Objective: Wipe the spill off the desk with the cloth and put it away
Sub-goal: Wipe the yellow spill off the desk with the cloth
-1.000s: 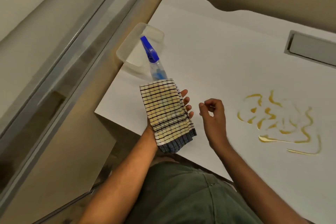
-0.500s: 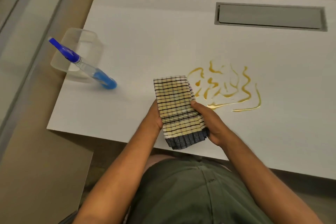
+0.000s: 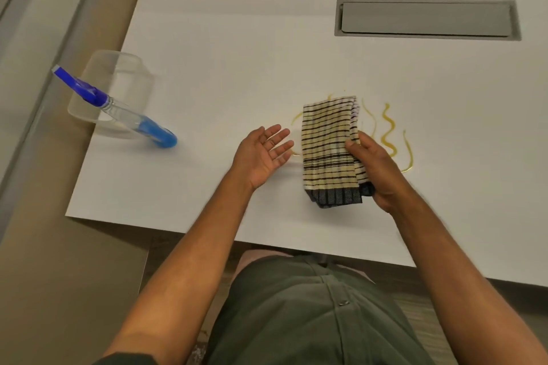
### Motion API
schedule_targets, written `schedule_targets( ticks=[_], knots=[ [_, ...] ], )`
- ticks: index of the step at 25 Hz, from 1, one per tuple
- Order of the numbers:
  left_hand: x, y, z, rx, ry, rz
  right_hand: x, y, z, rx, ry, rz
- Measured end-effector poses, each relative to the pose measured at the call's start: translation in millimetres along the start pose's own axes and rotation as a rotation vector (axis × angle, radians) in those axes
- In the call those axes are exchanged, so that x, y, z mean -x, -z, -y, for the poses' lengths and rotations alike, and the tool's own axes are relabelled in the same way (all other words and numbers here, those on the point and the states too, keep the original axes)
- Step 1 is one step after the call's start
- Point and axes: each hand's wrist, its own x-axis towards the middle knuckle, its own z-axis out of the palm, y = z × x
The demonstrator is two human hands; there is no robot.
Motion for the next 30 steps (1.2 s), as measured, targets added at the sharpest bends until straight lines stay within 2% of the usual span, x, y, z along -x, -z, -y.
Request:
schedule_targets(
  ticks=[2,4,6,8,10,12,14,17,21,23,26,30],
  knots=[
    [-10,1,-11,-0.243,-0.111,-0.097,-4,0,10,0.103,0.079,-0.052],
    [-26,5,-16,-0.605,-0.295,-0.232,-7,-6,15,0.317,0.170,-0.138],
    [-49,12,-21,-1.044,-0.505,-0.292,-15,-19,7,0.734,0.261,-0.287],
    [-73,21,-22,-1.394,-0.645,-0.283,-25,-48,-10,1.073,0.349,-0.395],
    [-91,33,-22,-1.629,-0.682,-0.273,-37,-83,-34,1.216,0.322,-0.358],
    [-102,49,-18,-1.806,-0.734,-0.265,-44,-107,-66,1.271,0.235,-0.242],
    [-109,63,-15,-1.893,-0.812,-0.260,-48,-115,-89,1.305,0.235,-0.238],
    [-114,69,-12,-1.912,-0.880,-0.290,-69,-111,-110,1.371,0.360,-0.392],
    [-116,69,-10,-1.968,-0.907,-0.320,-104,-112,-128,1.553,0.430,-0.230],
    [-117,70,-10,-1.990,-0.878,-0.324,-115,-109,-135,1.600,0.453,-0.208],
    [-118,69,-9,-2.015,-0.854,-0.327,-131,-101,-131,1.606,0.441,-0.257],
    [-123,70,-6,-2.013,-0.898,-0.365,-181,-81,-92,1.555,0.363,-0.348]
  ],
)
